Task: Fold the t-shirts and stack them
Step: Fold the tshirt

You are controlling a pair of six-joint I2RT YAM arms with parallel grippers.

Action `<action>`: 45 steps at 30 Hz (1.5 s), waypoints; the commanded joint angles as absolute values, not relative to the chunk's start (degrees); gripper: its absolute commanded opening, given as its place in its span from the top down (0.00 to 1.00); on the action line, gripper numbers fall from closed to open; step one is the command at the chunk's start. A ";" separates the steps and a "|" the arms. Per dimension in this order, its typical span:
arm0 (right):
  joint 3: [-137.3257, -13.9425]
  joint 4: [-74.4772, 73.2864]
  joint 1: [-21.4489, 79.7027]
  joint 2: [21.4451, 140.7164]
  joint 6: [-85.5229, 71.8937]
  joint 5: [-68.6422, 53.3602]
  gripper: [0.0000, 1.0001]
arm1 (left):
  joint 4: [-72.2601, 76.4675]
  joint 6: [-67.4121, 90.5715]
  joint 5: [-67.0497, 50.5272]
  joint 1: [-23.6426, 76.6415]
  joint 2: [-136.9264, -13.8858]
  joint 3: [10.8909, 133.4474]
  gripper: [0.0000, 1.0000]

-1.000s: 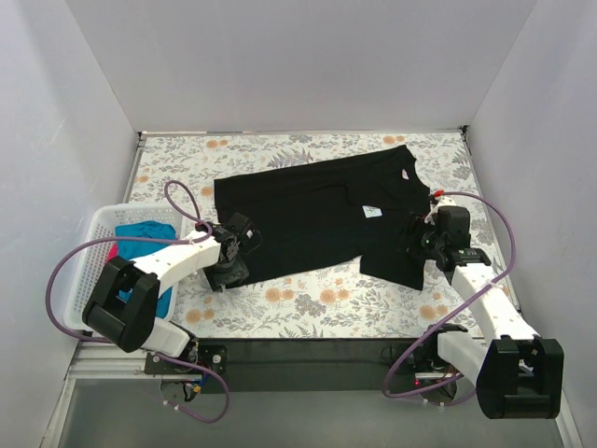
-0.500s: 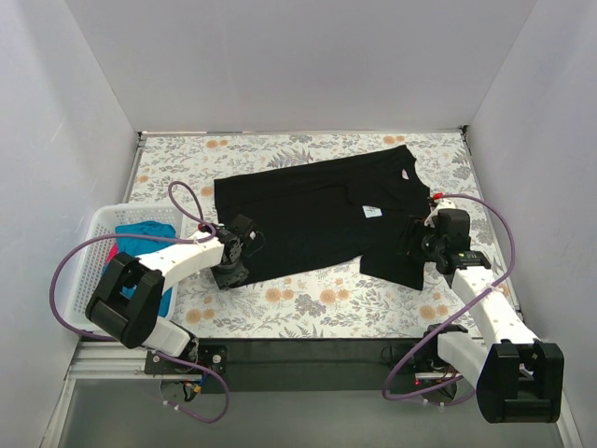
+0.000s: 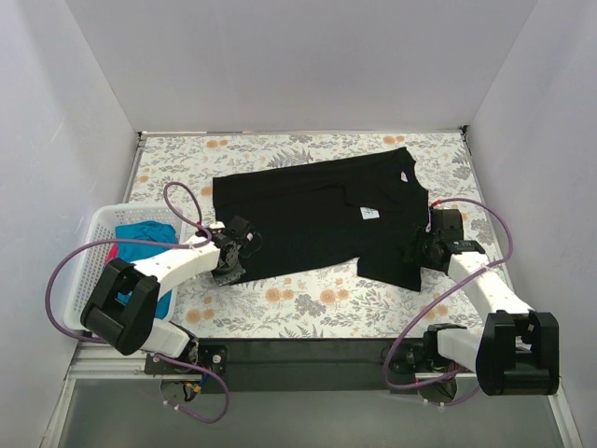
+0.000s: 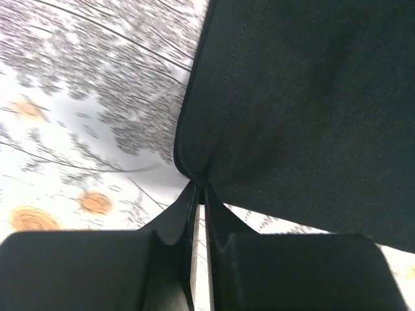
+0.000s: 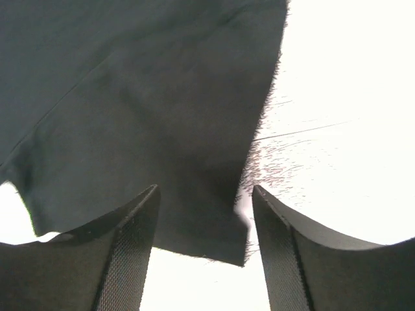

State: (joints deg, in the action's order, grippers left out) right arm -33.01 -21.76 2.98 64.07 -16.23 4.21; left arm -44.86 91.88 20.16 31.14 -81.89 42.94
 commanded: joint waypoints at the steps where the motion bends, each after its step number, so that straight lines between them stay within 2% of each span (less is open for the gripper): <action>1: -38.66 -24.51 2.90 66.70 -15.47 9.40 0.37 | -45.00 89.31 25.83 29.62 -79.19 41.84 1.00; 3: -39.90 -24.61 2.81 68.20 -15.64 9.23 0.41 | -44.65 88.51 25.14 28.74 -78.58 41.58 1.00; 11: -45.61 -23.82 1.76 74.52 -15.47 10.37 0.43 | -40.79 84.91 22.33 24.97 -77.78 41.40 1.00; 24: -45.70 -14.15 -7.03 80.77 -14.77 -3.78 0.51 | -39.64 84.20 21.09 22.59 -77.25 40.96 1.00; 45: -45.53 -9.93 -7.91 88.24 -12.66 -5.09 0.53 | -39.46 84.37 21.27 22.41 -77.17 41.04 1.00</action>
State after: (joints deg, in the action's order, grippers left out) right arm -44.42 -11.66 -7.55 87.46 -13.28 -3.51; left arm -40.21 84.62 20.32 22.68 -78.85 40.97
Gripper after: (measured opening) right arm 0.468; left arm 0.022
